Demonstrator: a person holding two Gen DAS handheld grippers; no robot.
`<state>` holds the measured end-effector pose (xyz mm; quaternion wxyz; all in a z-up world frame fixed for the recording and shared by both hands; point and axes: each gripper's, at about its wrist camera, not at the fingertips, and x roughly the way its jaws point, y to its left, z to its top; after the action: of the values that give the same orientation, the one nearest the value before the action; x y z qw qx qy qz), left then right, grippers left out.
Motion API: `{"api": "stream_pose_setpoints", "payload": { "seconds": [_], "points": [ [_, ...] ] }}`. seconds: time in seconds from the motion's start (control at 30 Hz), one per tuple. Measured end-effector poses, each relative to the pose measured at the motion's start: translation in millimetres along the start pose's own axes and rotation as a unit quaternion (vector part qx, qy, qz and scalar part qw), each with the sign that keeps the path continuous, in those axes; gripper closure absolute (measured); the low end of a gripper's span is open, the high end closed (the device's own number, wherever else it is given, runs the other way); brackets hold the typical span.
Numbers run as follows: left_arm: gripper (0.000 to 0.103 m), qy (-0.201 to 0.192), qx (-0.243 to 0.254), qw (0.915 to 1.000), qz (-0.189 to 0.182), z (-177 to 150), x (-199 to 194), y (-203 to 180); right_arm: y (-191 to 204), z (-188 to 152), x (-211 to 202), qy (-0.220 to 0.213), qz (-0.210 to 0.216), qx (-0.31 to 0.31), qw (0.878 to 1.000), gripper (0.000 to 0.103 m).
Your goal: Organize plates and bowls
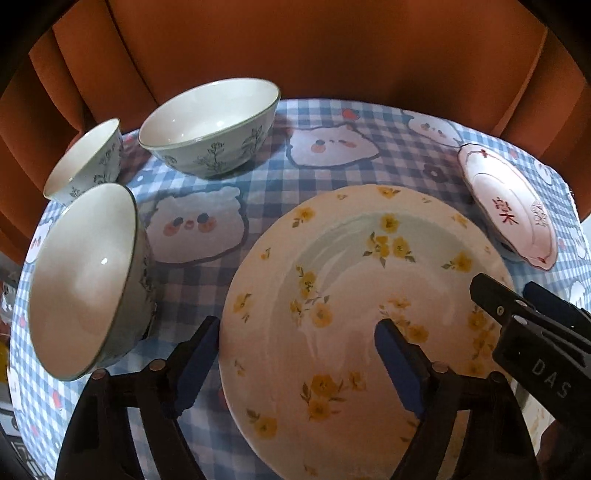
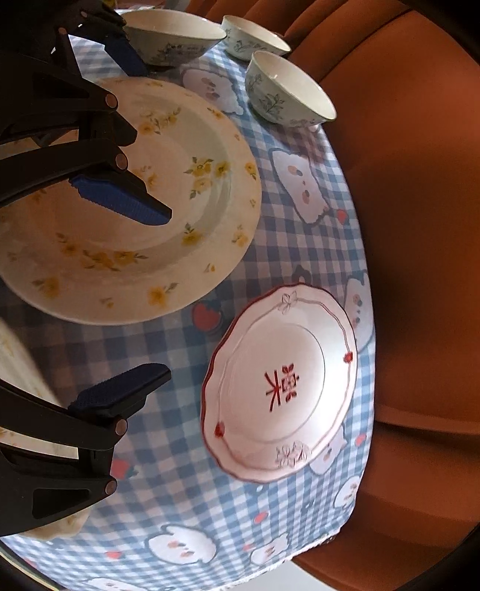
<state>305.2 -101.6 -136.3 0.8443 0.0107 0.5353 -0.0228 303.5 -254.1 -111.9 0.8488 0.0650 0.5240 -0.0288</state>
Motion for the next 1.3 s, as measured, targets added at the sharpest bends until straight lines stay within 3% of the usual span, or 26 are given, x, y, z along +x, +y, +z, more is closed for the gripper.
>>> {"api": "stream_pose_setpoints", "payload": {
  "seconds": [0.2, 0.5, 0.87, 1.3],
  "points": [
    [0.033, 0.002, -0.012, 0.9999, -0.003, 3, 3, 7, 3, -1, 18, 0.027, 0.014, 0.003, 1.0, 0.05],
    [0.035, 0.009, -0.004, 0.9999, 0.01, -5, -1, 12, 11, -6, 13, 0.03, -0.001, -0.001, 1.0, 0.05],
    [0.035, 0.035, 0.007, 0.9992, 0.02, -43, -19, 31, 21, -39, -5, 0.054, 0.012, -0.015, 0.998, 0.05],
    [0.032, 0.027, -0.001, 0.9992, 0.03, -43, -16, 30, 29, -41, -2, 0.058, 0.005, -0.026, 0.998, 0.042]
  ]
}}
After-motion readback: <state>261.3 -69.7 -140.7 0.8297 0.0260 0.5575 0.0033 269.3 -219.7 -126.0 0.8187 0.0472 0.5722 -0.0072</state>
